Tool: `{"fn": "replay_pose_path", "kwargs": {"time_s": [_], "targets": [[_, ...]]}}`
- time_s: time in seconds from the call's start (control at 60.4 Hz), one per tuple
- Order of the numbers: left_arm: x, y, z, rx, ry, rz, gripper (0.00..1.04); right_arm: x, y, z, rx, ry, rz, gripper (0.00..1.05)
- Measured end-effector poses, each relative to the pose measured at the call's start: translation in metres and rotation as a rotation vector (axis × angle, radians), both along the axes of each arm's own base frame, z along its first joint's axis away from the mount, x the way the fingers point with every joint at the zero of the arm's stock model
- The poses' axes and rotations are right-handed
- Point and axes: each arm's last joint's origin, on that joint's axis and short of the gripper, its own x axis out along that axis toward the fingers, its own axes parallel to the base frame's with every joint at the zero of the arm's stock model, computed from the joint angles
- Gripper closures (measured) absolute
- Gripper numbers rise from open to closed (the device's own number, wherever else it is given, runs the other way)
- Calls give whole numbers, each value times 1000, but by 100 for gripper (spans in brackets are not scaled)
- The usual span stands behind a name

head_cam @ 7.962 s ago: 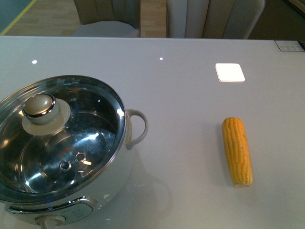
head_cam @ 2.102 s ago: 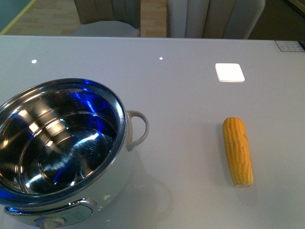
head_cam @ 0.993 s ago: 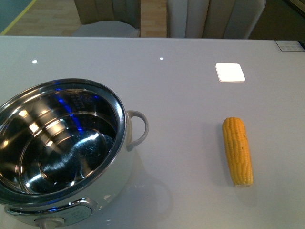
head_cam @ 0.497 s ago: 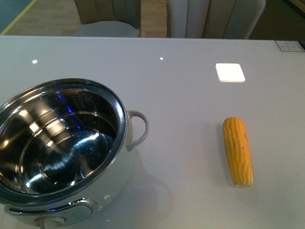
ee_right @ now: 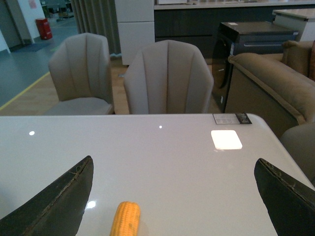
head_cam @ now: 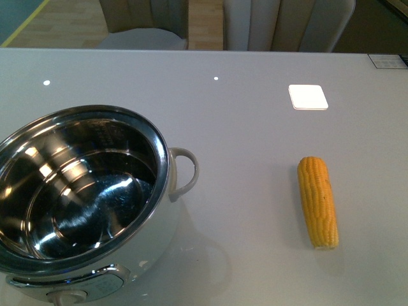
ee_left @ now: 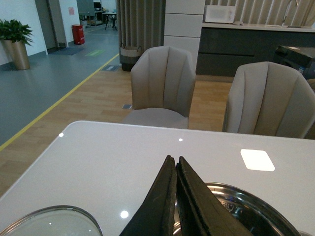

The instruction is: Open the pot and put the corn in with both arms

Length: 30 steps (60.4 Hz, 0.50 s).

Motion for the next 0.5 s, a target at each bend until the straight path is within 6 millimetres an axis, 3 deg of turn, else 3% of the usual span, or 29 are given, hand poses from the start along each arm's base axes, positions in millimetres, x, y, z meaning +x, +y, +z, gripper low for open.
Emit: {"fn": "replay_pose_path", "kwargs": {"time_s": [0.497], "targets": [[-16,0,-5,0,24,-1,101,0,0,0,0,0,0,9]]}}
